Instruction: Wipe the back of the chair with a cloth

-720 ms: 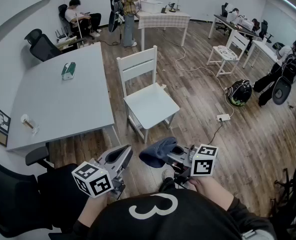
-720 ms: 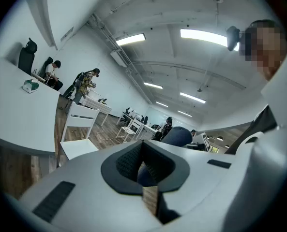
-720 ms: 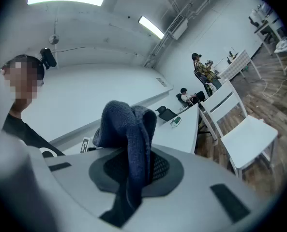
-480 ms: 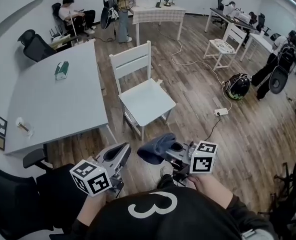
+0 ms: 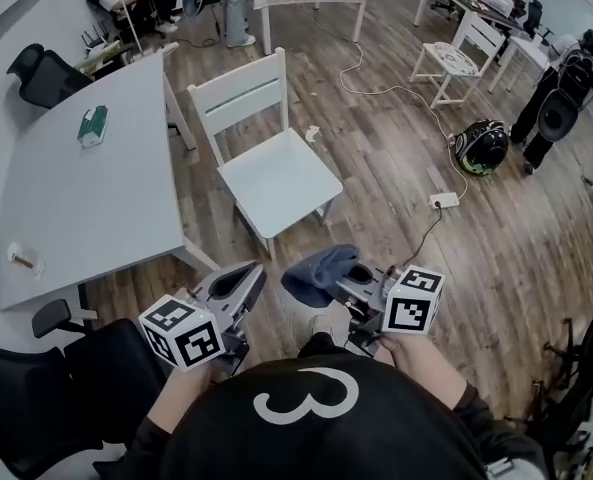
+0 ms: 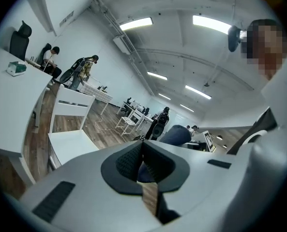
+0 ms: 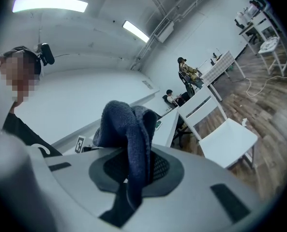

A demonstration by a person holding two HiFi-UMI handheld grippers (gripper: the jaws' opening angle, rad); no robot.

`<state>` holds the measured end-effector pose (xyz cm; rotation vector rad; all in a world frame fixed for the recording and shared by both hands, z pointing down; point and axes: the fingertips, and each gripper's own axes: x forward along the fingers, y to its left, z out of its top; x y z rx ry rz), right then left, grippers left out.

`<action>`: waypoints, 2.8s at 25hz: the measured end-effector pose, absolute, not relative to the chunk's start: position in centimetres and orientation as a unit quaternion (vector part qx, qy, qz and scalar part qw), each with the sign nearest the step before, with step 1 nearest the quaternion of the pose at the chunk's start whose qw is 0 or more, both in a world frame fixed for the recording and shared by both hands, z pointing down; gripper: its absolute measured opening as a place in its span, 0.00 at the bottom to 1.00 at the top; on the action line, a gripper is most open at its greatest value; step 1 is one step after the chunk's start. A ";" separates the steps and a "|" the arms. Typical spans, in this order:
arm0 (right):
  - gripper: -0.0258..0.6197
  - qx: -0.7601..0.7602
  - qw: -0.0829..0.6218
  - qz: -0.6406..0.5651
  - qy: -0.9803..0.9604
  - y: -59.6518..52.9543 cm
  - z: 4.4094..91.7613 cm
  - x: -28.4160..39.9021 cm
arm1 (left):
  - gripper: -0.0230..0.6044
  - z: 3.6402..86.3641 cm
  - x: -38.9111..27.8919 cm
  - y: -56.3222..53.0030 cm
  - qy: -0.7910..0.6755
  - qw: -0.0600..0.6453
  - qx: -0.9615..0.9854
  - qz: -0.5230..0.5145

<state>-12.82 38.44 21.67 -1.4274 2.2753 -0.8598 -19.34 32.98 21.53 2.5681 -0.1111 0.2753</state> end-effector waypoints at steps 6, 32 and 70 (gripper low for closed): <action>0.12 -0.506 0.152 -0.327 0.784 35.4 23.8 -3.9 | 0.06 23.1 -10.1 30.8 -0.039 0.287 0.948 0.129; 0.12 -0.490 0.057 -0.509 0.706 17.8 36.5 6.8 | 0.06 31.5 -0.5 11.3 -0.077 0.370 0.910 0.172; 0.12 -0.426 0.017 -0.382 0.820 -21.5 35.8 1.0 | 0.06 33.5 -10.3 -12.5 -0.347 0.407 0.843 0.059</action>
